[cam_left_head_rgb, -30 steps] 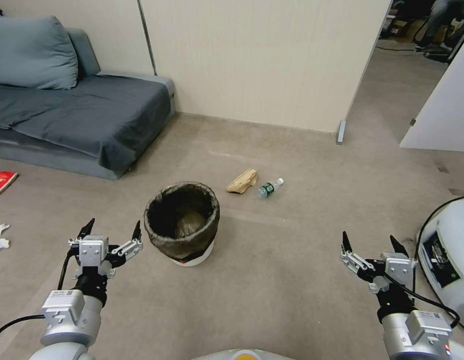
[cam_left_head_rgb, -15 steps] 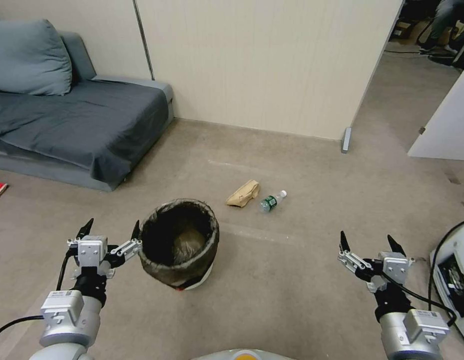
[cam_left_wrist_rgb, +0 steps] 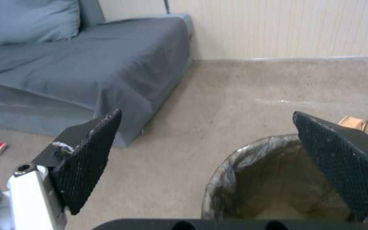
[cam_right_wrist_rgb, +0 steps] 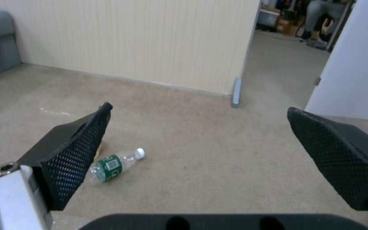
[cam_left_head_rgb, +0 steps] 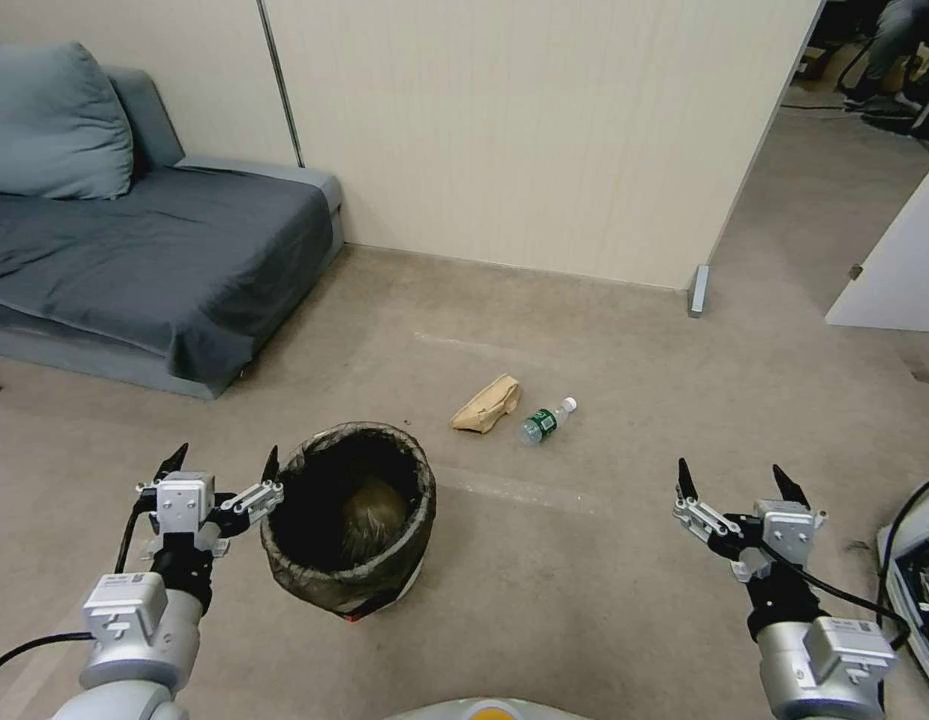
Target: Pick up the trash bin, then pick up the garbage from the floor and place it into the trash bin.
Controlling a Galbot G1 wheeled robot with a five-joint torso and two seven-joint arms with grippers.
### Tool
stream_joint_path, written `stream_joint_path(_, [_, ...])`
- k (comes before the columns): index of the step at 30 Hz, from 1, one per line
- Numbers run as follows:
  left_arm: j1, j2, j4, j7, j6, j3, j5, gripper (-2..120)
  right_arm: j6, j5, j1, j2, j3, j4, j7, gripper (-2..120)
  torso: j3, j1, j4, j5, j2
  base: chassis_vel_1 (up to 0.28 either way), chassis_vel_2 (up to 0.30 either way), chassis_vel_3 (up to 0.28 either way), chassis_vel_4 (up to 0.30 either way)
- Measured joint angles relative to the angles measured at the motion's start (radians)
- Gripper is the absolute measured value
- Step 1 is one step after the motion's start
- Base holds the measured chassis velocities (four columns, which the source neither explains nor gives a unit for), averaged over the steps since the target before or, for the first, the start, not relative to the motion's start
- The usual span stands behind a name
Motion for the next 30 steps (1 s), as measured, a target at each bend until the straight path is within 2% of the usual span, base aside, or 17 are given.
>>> stream_joint_path(8, [-0.001, 0.000, 0.001, -0.003, 0.021, 0.000, -0.002, 100, 0.002, -0.013, -0.002, 0.000, -0.021, 0.000, -0.003, 100, 0.000, 0.000, 0.0000, 0.0000, 0.000, 0.000, 0.000, 0.000, 0.000])
stream_joint_path(16, [-0.025, 0.022, 0.001, -0.002, 0.133, 0.004, -0.016, 100, 0.002, -0.013, -0.004, 0.000, -0.021, 0.000, -0.007, 100, 0.000, 0.000, 0.0000, 0.0001, 0.000, 0.000, 0.000, 0.000, 0.000])
stream_joint_path(18, [-0.045, 0.041, 0.014, -0.002, 0.194, 0.009, -0.040, 100, 0.002, -0.013, -0.004, 0.000, -0.021, 0.000, -0.010, 100, 0.000, 0.000, 0.0000, 0.0000, 0.000, 0.000, 0.000, 0.000, 0.000])
stream_joint_path(19, [-0.045, 0.041, 0.014, -0.002, 0.194, 0.009, -0.040, 100, 0.002, -0.013, -0.004, 0.000, -0.021, 0.000, -0.010, 100, 0.000, 0.000, 0.0000, 0.0000, 0.000, 0.000, 0.000, 0.000, 0.000])
stream_joint_path(26, [-0.145, 0.102, 0.094, -0.017, 0.313, 0.023, -0.145, 100, -0.006, -0.008, -0.004, 0.000, -0.023, -0.006, -0.016, 100, 0.000, 0.000, -0.0002, -0.0001, 0.000, 0.000, 0.000, 0.000, 0.000])
stream_joint_path(30, [-0.171, 0.128, 0.131, -0.019, 0.334, 0.025, -0.169, 100, -0.015, -0.005, -0.002, 0.000, -0.029, -0.011, -0.016, 100, 0.000, 0.000, 0.0003, 0.0000, 0.000, 0.000, 0.000, 0.000, 0.000])
